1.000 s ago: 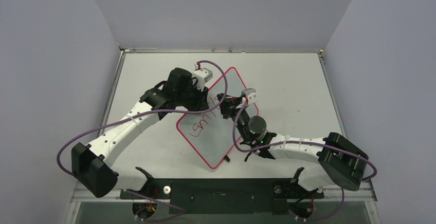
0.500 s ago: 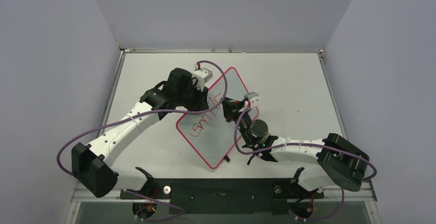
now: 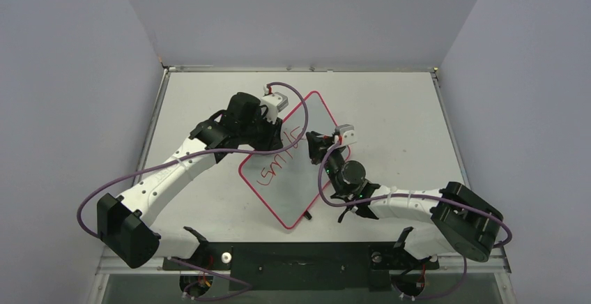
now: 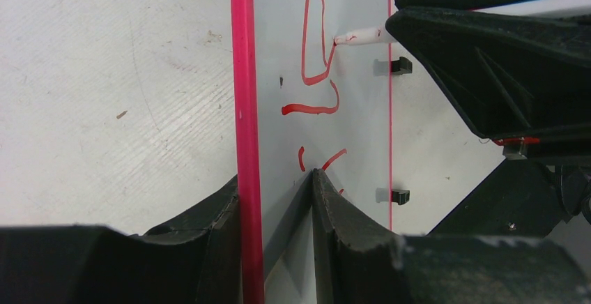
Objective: Write a sentence on the whiteboard
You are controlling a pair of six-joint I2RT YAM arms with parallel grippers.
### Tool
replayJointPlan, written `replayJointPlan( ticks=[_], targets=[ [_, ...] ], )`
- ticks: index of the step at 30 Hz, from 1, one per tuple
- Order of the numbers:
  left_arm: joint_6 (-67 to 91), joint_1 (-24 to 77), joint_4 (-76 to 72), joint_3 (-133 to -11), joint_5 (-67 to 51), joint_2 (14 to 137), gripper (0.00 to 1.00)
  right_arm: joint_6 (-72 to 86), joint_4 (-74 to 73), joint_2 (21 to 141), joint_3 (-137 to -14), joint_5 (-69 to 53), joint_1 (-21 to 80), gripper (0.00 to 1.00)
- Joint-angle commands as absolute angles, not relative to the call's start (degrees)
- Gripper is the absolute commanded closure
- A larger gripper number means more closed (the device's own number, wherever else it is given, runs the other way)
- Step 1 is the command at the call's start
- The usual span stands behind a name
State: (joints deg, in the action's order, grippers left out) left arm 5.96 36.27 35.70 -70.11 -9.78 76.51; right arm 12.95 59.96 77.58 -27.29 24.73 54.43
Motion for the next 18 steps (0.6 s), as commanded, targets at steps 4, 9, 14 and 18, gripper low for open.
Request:
replayJointPlan(
  ticks=[4, 9, 14, 18],
  targets=[
    [-1.85, 37.02, 37.46, -68.38, -2.63, 77.28, 1.0, 11.48, 56.58, 76.11, -26.69, 25.5, 51.93, 1.0],
    [-1.85, 37.05, 37.41, -68.39, -2.63, 77.49, 1.0, 8.6, 56.35, 74.91, -28.33, 25.74, 51.16, 1.0],
    [-1.85, 37.08, 37.51, -68.46, -2.57, 77.46, 1.0, 6.87, 55.62, 71.85, -29.7, 25.52, 51.09, 1.0],
    [-1.86, 37.06, 37.45, -68.43, -2.59, 77.31, 1.0, 6.12, 55.7, 70.74, -30.07, 26.12, 51.08, 1.0]
  ],
)
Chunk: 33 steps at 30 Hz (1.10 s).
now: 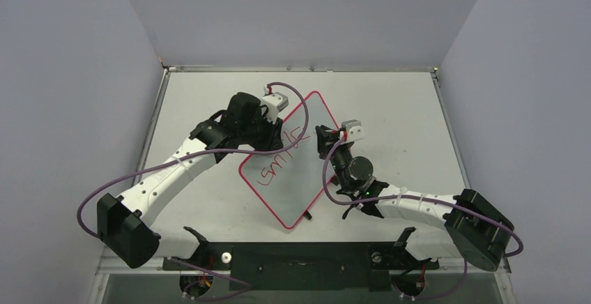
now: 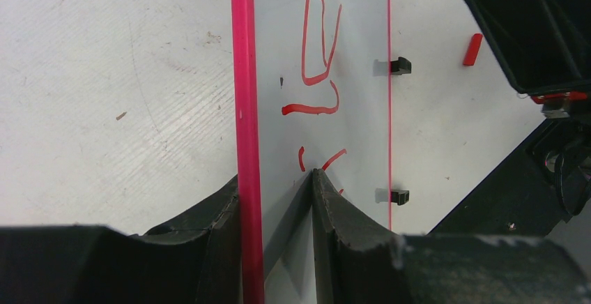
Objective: Write a sentence on the whiteboard
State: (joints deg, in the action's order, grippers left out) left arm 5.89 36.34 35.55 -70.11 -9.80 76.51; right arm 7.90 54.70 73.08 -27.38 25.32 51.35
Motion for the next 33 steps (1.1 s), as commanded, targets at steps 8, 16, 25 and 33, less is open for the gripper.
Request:
replayJointPlan(
  ticks=[8, 16, 25, 33],
  targets=[
    [-1.87, 37.09, 37.49, -68.3, -2.55, 77.06, 1.0, 6.42, 58.0, 74.64, -30.92, 26.3, 49.77, 1.0],
    [-1.88, 37.13, 37.43, -68.19, -2.34, 76.85, 1.0, 5.62, 59.61, 79.07, -30.91, 25.91, 49.56, 1.0],
    [-1.85, 37.18, 37.39, -68.25, -2.28, 76.85, 1.0, 6.8, 55.92, 71.44, -26.79, 26.01, 50.1, 1.0],
    [-1.86, 37.16, 37.42, -68.21, -2.13, 76.71, 1.0, 7.68, 48.89, 60.84, -26.36, 22.64, 50.63, 1.0]
  ],
)
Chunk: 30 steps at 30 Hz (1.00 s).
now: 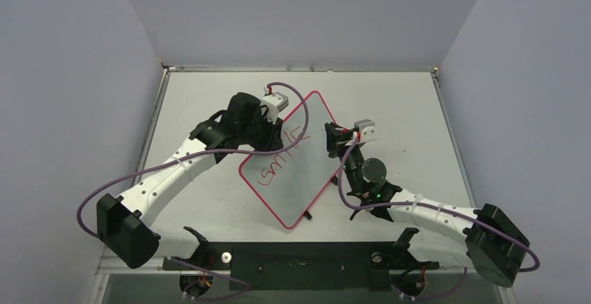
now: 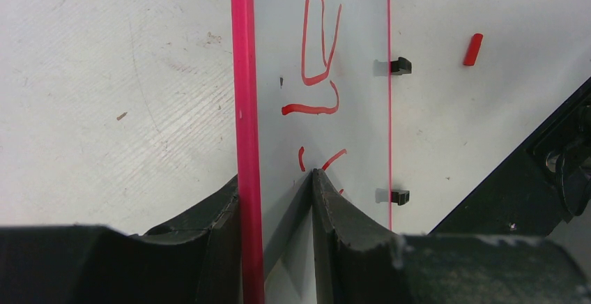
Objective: Write a sentence on the whiteboard
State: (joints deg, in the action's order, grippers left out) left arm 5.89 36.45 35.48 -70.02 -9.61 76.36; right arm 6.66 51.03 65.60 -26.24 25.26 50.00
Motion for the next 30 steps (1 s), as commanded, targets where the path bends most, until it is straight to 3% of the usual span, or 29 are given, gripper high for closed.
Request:
replayJointPlan(
  ticks=[1, 10, 16, 30],
  targets=[
    [-1.85, 37.15, 37.43, -68.2, -2.16, 76.72, 1.0, 7.84, 48.96, 60.26, -25.97, 20.89, 50.72, 1.0],
    [-1.76, 37.17, 37.35, -68.18, -2.24, 76.13, 1.0, 2.05, 59.24, 59.19, -18.85, 12.56, 57.92, 1.0],
    [-1.8, 37.18, 37.34, -68.27, -2.32, 76.15, 1.0, 7.14, 69.8, 60.83, -14.84, 7.43, 59.53, 1.0],
    [-1.76, 37.17, 37.33, -68.33, -2.32, 76.42, 1.0, 10.89, 83.31, 70.94, -12.87, 5.34, 65.71, 1.0]
  ],
)
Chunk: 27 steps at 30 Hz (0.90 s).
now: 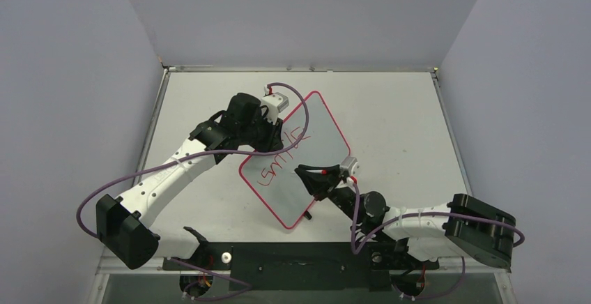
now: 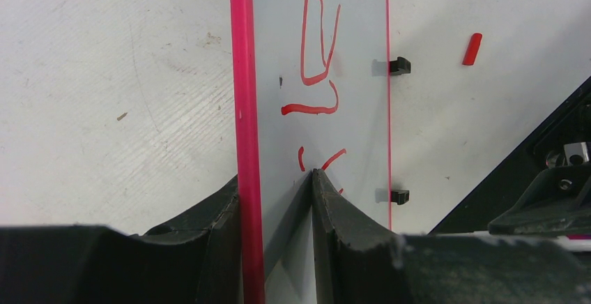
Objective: Write a sentence on the whiteboard
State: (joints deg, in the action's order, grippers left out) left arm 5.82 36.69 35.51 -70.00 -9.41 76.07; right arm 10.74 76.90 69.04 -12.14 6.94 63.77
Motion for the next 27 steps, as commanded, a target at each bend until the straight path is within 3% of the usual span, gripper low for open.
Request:
replayJointPlan(
  ticks=[1, 27],
  targets=[
    [-1.76, 37.17, 37.28, -68.3, -2.3, 76.39, 1.0, 10.45, 83.38, 71.33, -13.15, 5.6, 66.08, 1.0],
    [-1.69, 37.18, 37.27, -68.13, -1.97, 76.27, 1.0, 3.23, 82.51, 78.55, -16.78, 10.18, 72.58, 1.0]
  ],
)
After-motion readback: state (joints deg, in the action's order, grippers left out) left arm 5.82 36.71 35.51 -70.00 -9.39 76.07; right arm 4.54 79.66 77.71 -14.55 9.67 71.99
